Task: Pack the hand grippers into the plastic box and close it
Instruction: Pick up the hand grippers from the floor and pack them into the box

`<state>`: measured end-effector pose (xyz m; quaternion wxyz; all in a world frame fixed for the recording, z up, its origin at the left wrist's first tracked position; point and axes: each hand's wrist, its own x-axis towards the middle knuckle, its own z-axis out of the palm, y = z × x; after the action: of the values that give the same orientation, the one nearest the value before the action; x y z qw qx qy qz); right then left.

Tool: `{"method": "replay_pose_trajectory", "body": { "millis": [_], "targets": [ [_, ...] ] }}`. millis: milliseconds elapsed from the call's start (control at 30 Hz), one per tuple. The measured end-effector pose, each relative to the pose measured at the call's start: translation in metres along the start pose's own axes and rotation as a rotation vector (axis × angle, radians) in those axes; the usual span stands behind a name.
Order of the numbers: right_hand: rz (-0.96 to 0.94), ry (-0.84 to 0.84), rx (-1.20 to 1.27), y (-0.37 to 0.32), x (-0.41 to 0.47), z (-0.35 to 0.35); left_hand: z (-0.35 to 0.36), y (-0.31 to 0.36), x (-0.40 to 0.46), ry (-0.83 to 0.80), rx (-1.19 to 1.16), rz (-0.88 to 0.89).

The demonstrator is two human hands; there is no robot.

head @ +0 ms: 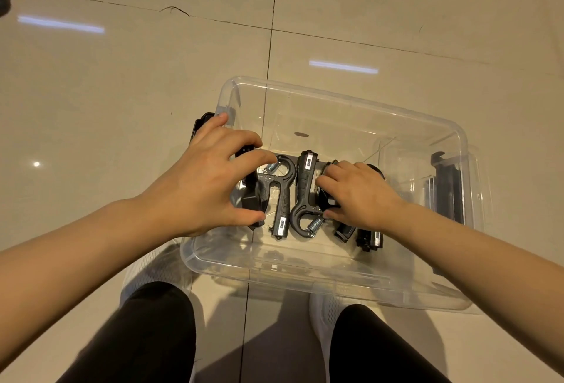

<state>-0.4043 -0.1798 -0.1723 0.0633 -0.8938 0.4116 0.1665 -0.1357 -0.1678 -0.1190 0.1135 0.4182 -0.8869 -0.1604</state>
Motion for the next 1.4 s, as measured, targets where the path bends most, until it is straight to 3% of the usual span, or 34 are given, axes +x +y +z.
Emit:
{"method": "replay_pose_trajectory", "body": {
  "millis": [233, 367, 533, 667, 800, 900, 1133, 1300, 1400],
  "targets": [
    [-0.018, -0.050, -0.125, -0.002, 0.003, 0.001, 0.000, -0.002, -0.001, 0.022, -0.058, -0.002],
    [-0.021, -0.059, -0.078, -0.008, 0.002, -0.009, -0.004, 0.002, -0.005, 0.138, -0.069, 0.018],
    [0.125, 0.218, 0.609, -0.030, -0.001, -0.049, -0.024, 0.030, -0.008, 0.443, -0.220, -0.092],
    [-0.014, 0.469, 0.647, -0.039, -0.010, -0.071, -0.028, 0.036, -0.005, 0.485, -0.360, -0.193],
    [-0.031, 0.405, 0.699, -0.043, -0.012, -0.078, -0.024, 0.036, -0.007, 0.484, -0.355, -0.206],
    [0.136, 0.281, 0.689, -0.043, -0.011, -0.078, -0.026, 0.035, -0.010, 0.513, -0.418, -0.267],
    [0.392, 0.208, 1.252, -0.049, -0.015, -0.079, -0.025, 0.045, -0.013, 0.573, -0.534, -0.380],
    [0.474, 0.377, 1.033, -0.036, -0.013, -0.089, -0.009, 0.045, -0.030, 0.422, -0.472, -0.373],
    [0.403, 0.431, 0.801, -0.027, -0.011, -0.097, 0.001, 0.033, -0.048, 0.276, -0.309, -0.321]
  ]
}}
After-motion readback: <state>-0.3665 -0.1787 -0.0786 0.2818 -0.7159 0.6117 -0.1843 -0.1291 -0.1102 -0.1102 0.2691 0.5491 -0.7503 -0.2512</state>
